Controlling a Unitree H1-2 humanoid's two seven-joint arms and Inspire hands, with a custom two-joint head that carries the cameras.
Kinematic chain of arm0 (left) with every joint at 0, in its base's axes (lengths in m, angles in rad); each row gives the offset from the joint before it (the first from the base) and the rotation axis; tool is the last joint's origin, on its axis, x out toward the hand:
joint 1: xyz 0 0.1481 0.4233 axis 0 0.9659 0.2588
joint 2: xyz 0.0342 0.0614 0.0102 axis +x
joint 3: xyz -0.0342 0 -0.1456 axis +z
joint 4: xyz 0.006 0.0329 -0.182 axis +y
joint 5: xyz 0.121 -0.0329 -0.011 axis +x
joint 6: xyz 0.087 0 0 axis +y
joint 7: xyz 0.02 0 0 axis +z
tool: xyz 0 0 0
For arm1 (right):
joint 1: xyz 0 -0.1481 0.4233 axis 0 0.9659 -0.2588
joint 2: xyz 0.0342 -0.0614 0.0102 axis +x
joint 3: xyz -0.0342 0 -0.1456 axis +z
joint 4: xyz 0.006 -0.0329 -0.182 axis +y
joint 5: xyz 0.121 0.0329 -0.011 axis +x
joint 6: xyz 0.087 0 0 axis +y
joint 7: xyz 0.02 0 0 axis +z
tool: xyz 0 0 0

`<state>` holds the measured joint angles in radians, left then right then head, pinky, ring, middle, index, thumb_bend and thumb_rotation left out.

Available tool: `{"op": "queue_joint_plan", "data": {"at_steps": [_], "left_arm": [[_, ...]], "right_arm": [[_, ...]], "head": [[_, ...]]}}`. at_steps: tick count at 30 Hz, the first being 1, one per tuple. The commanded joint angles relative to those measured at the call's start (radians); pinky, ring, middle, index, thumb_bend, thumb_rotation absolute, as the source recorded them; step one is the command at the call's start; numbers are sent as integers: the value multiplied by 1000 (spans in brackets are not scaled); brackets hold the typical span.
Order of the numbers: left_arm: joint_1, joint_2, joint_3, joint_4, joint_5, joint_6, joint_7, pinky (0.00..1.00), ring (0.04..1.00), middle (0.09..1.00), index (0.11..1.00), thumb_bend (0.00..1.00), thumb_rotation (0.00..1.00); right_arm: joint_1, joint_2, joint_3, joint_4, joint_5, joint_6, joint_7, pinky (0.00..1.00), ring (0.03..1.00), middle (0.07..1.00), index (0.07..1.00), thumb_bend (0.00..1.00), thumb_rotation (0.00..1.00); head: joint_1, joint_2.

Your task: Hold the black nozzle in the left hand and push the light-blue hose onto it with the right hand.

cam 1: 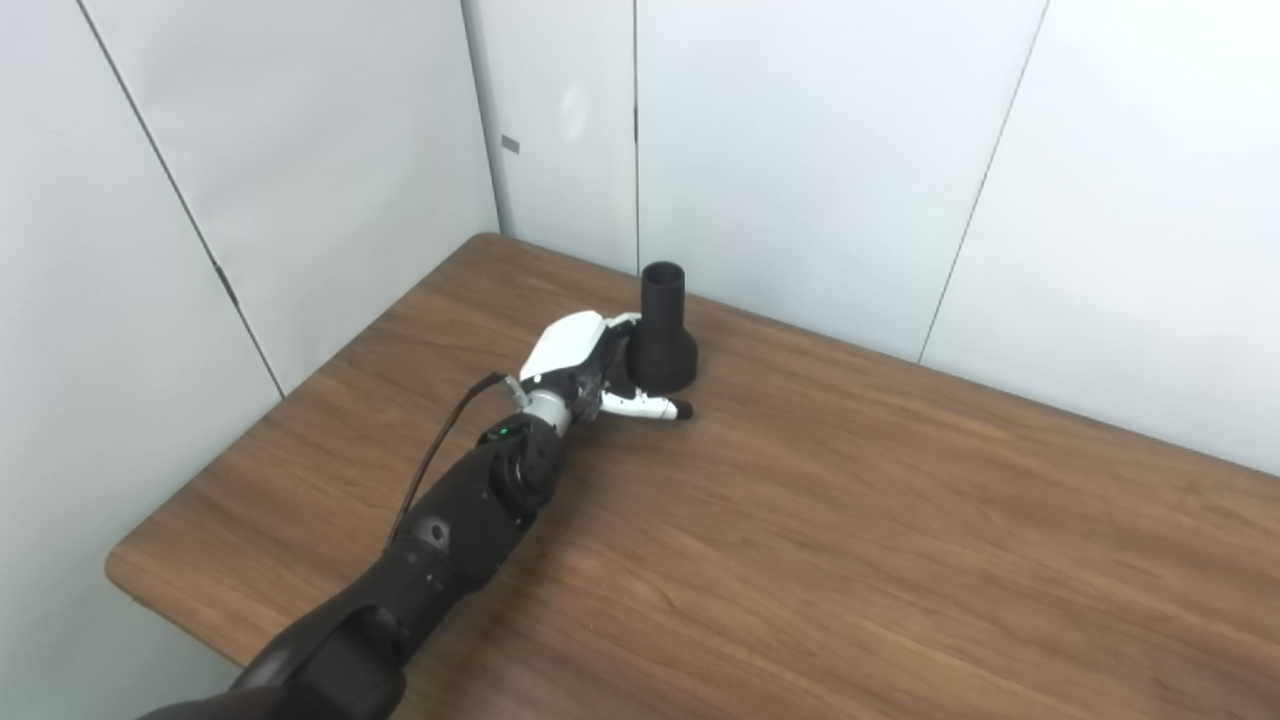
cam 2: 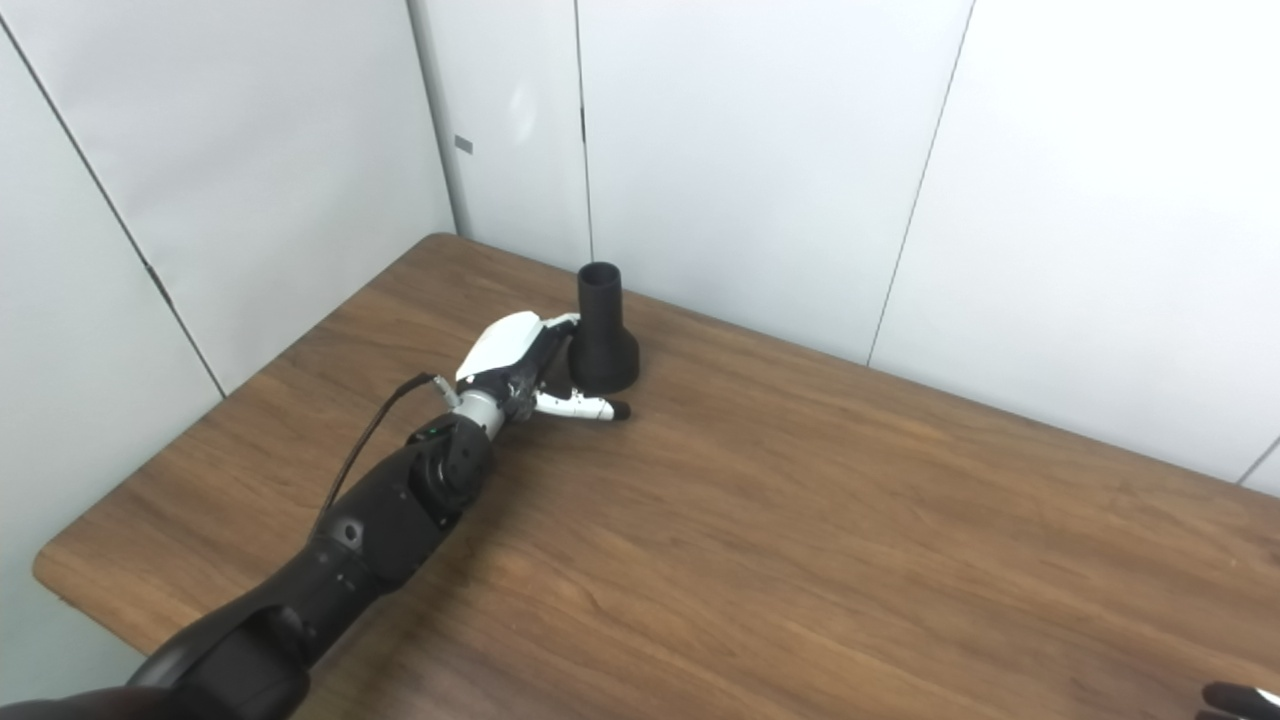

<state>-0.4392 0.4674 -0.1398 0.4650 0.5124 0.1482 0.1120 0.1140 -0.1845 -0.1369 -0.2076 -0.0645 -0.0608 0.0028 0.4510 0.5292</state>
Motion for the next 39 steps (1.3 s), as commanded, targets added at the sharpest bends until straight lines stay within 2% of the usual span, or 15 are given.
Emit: {"op": "queue_joint_plan", "data": {"at_steps": [1,13,19,22,27,31,35,38,39], "left_arm": [[7,-2,-13,34,-5,28,-39,984,861,856,844,1000,399],[-34,-14,-32,109,13,14,8,997,853,841,835,1000,430],[-42,-21,-58,75,41,73,-10,1000,890,853,839,1000,427],[-54,-21,-72,102,54,72,-7,1000,906,867,840,1000,458],[-47,-19,-97,76,77,84,-8,1000,910,846,825,1000,461],[-35,-23,-107,40,104,97,7,1000,840,822,773,1000,428],[-30,-22,-110,60,122,53,54,1000,820,790,732,1000,414],[-15,-31,-98,67,121,-14,136,1000,770,671,645,1000,337],[-11,-37,-94,75,122,-38,172,996,727,627,612,989,296]], "right_arm": [[-8,-13,-12,-45,14,-11,2,501,628,662,605,274,439],[8,-19,-16,-68,19,2,3,495,622,655,595,289,430],[12,-22,-13,-72,8,2,1,498,625,657,597,297,447],[14,-20,-12,-80,10,12,1,499,624,658,597,300,446],[16,-17,-12,-87,17,20,2,492,618,653,598,304,437],[16,-17,-12,-82,17,13,1,502,623,654,600,305,432],[17,-18,-10,-82,0,8,-3,497,620,651,601,301,432],[15,-18,-8,-77,-27,-9,-11,489,614,646,596,296,440],[15,-18,-6,-74,-39,-18,-14,483,609,642,592,292,442]], "head": [[-2,0],[-16,9],[-21,11],[-24,11],[-28,13],[-28,13],[-33,11],[-40,8],[-40,8]]}}
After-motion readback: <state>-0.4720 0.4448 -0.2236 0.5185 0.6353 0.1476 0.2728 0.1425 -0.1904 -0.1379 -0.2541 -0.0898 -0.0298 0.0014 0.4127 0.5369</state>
